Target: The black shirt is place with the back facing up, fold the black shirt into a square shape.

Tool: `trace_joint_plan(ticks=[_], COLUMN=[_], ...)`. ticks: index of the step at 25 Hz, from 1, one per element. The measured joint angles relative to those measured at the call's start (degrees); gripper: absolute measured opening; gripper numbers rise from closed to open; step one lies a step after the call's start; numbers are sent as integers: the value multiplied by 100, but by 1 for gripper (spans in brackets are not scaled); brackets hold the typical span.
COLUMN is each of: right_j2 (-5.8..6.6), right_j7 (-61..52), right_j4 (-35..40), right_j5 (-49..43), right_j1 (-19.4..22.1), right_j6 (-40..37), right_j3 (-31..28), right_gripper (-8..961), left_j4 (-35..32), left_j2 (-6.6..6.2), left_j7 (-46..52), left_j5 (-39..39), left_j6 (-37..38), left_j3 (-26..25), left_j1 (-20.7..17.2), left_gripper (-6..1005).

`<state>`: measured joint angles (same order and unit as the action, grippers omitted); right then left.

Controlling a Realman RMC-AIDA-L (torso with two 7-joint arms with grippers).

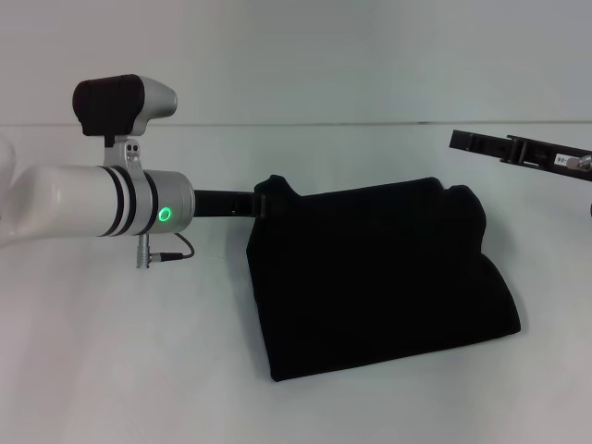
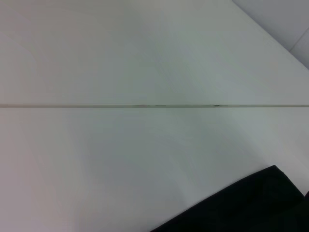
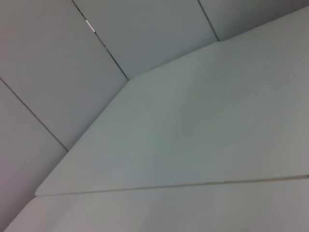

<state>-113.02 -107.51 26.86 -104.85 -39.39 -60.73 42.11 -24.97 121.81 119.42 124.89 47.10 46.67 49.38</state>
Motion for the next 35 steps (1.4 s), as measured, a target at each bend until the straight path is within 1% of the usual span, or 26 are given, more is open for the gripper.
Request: trace_joint_plan(ticks=[9, 12, 14, 18, 21, 25, 29, 35], right_j2=[-8, -25, -34, -53, -99, -130, -176, -193], right_j7=[3, 3, 3, 3, 3, 3, 3, 3], right_j4=[-17, -17, -17, -17, -16, -15, -16, -22], right_j5=[0, 0, 0, 0, 0, 0, 0, 4], right_j1=[18, 25, 28, 30, 30, 29, 27, -8], right_j6=[-16, -21, -23, -27, -34, -36, -33, -9], right_j3=[23, 63, 76, 79, 79, 78, 73, 68], right_gripper=[775, 775, 775, 774, 774, 774, 774, 774], left_j4=[1, 1, 2, 1, 1, 1, 1, 0], left_j2=[-17, -51, -113, -155, -249, -315, -359, -372], left_j7=[120, 172, 294, 349, 460, 500, 503, 503], left_j5=[68, 76, 123, 135, 208, 403, 449, 559], left_j6=[1, 1, 19, 33, 14, -29, -80, -131], left_j3=[0, -1, 7, 50, 173, 204, 240, 281], left_j1=[4, 40, 167, 256, 465, 675, 753, 795], left_gripper=[123, 97, 79, 86, 92, 99, 106, 117])
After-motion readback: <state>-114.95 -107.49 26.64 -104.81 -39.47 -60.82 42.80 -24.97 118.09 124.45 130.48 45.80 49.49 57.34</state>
